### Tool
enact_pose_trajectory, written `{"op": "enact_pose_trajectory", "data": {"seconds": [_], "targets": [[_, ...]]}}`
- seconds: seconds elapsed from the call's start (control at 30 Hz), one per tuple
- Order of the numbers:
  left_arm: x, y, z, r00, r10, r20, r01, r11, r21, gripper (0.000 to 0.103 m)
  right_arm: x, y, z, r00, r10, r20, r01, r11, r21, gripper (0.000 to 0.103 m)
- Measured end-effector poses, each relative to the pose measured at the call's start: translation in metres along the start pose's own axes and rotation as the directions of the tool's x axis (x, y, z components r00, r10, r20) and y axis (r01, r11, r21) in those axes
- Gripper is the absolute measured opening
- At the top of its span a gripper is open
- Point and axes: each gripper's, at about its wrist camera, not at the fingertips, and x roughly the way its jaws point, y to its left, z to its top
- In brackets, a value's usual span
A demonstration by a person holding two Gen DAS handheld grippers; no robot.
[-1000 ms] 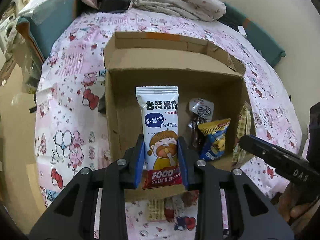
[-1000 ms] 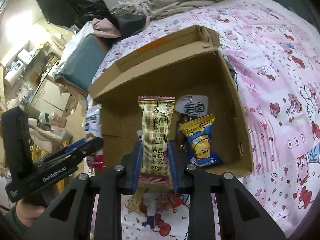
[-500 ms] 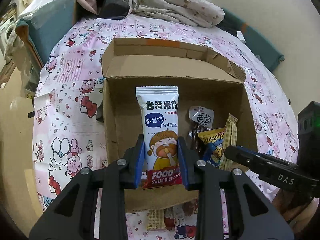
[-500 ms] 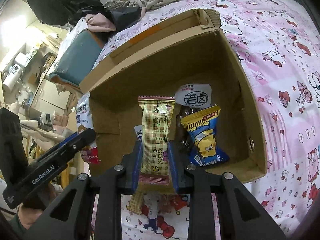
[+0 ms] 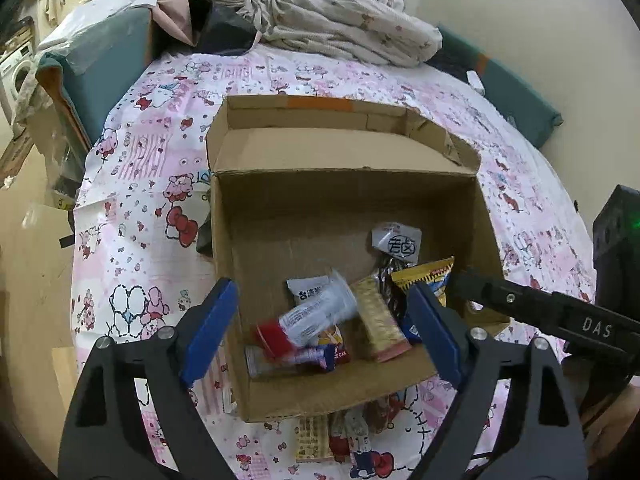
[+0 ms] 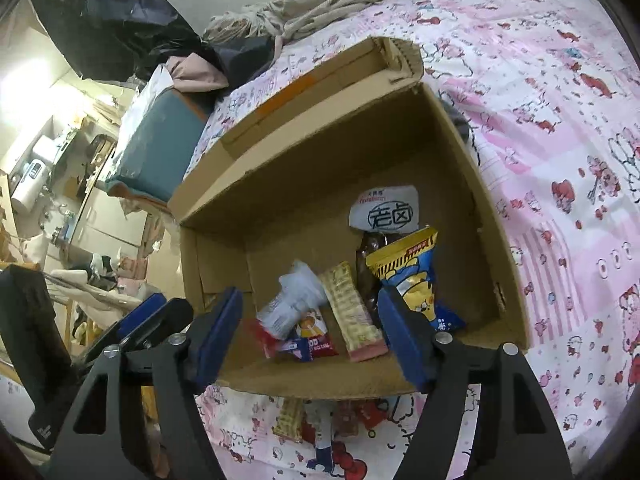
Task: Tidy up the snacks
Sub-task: 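Withdraw both tools from the box back toward the snack pile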
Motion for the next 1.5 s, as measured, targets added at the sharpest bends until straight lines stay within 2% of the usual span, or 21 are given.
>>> {"op": "enact_pose_trajectory", "data": {"seconds": [0.33,0.53,0.67,0.83,0.9,0.97,1.2,1.4,1.5], "targets": [[-0.011,0.001,-0.006,1.0,0.008,0.015,-0.008,1.0,0.009,0.085,-0.009,0.01,-0.001,1.0,-0.009,0.011,0.009,0.999,-0.033,0.074],[-0.03,0.011,-0.017,1.0,-0.007,0.03,0.008,1.0,-0.017,0.085,-0.014,-0.001,-0.01,1.0,0.002,-0.008,-0.002,1.0,0.025,0.074],[-0.041,0.02,-0.025,0.999,0.015,0.035,-0.014,0.999,-0.037,0.085,-0.024,-0.005,-0.019,1.0,0.003,-0.013,-0.002,0.998,0.055,0.074],[-0.051,0.043,-0.036,1.0,0.022,-0.002,-0.022,0.99,-0.141,0.085,-0.036,-0.003,-0.031,1.0,-0.004,-0.018,0.005,1.0,0.025,0.074],[-0.052,0.053,-0.043,0.998,0.044,-0.036,-0.049,0.983,-0.177,0.085,-0.038,-0.007,-0.04,0.998,0.037,-0.052,-0.035,0.999,0.041,0.074],[-0.053,0.061,-0.051,0.996,0.062,-0.065,-0.074,0.976,-0.204,0.085,-0.042,-0.009,-0.047,0.998,0.034,-0.055,-0.032,0.998,0.048,0.074],[-0.059,0.073,-0.071,0.992,0.09,-0.089,-0.109,0.966,-0.234,0.085,-0.049,-0.026,-0.076,0.996,0.06,-0.066,-0.053,0.993,0.105,0.074],[-0.044,0.078,-0.081,0.982,0.095,-0.16,-0.134,0.957,-0.257,0.085,-0.03,-0.044,-0.098,0.99,0.052,-0.128,-0.028,0.983,0.182,0.074],[-0.033,0.076,-0.085,0.976,0.091,-0.2,-0.14,0.958,-0.25,0.085,-0.03,-0.039,-0.097,0.991,0.052,-0.12,-0.031,0.985,0.17,0.074]]}}
